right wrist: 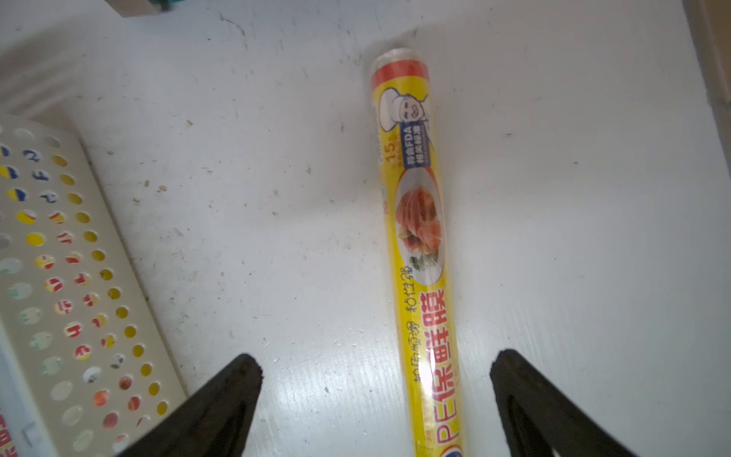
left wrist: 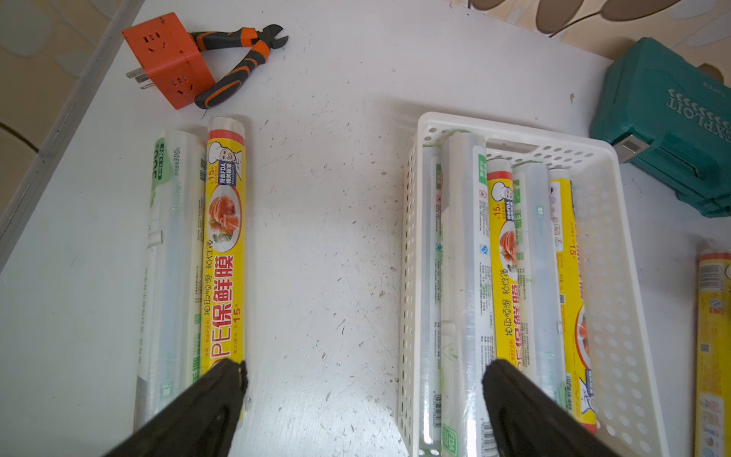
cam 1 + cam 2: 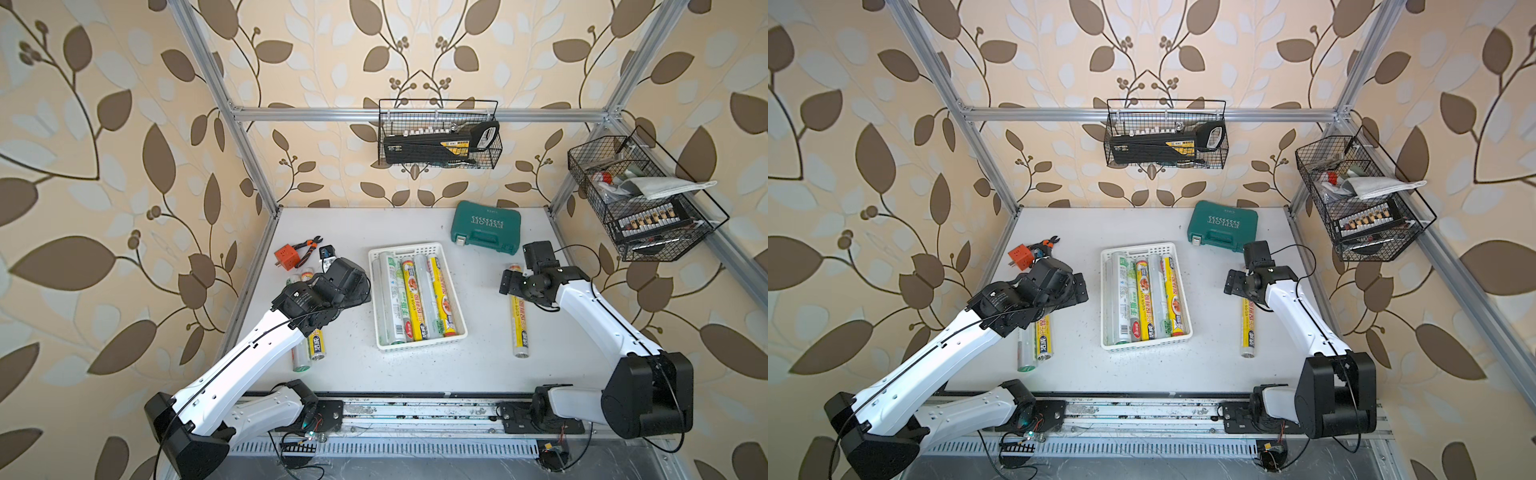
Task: Put the plastic wrap into the basket
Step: Pick up the plastic wrap from the center of the board.
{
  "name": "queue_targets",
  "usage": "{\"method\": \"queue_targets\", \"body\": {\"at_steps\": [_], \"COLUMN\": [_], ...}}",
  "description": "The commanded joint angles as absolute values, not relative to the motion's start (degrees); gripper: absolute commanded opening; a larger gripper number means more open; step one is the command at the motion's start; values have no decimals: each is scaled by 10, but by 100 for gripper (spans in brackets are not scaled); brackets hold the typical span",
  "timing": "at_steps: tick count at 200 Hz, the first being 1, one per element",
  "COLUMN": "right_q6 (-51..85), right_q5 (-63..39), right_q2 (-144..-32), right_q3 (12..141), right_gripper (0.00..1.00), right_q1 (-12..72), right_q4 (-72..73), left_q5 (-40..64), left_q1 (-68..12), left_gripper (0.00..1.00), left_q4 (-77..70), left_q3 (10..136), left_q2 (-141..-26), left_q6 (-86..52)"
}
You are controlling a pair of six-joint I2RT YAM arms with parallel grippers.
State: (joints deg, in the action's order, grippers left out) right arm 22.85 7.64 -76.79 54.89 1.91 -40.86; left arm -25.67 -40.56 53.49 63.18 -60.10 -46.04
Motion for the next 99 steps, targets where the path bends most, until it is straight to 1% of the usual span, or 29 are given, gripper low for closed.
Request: {"method": "queue_targets", "body": {"at_steps": [1,32,57,99], "right_q6": [216,209,204,200], "right_q5": [64,41,26,9], "right_q2": [-798,-835,-868,-890], "right_q3": [528,522,524,526], "right_gripper": [94,92,89,85], "right_q1": [-1,-18,-20,-21], "right_q4": [-409,-395,-393,-385], "left_q5": [-276,-275,-275,-272], "left_q1": [-404,-402,-401,-401], "left_gripper": [99,99,99,99], "left_q4": [540,536,538,530], "left_q3": [624,616,615,615], "left_q2": [-593,-592,-592,-585], "left_q6": [-448,-446,-443,-440]}}
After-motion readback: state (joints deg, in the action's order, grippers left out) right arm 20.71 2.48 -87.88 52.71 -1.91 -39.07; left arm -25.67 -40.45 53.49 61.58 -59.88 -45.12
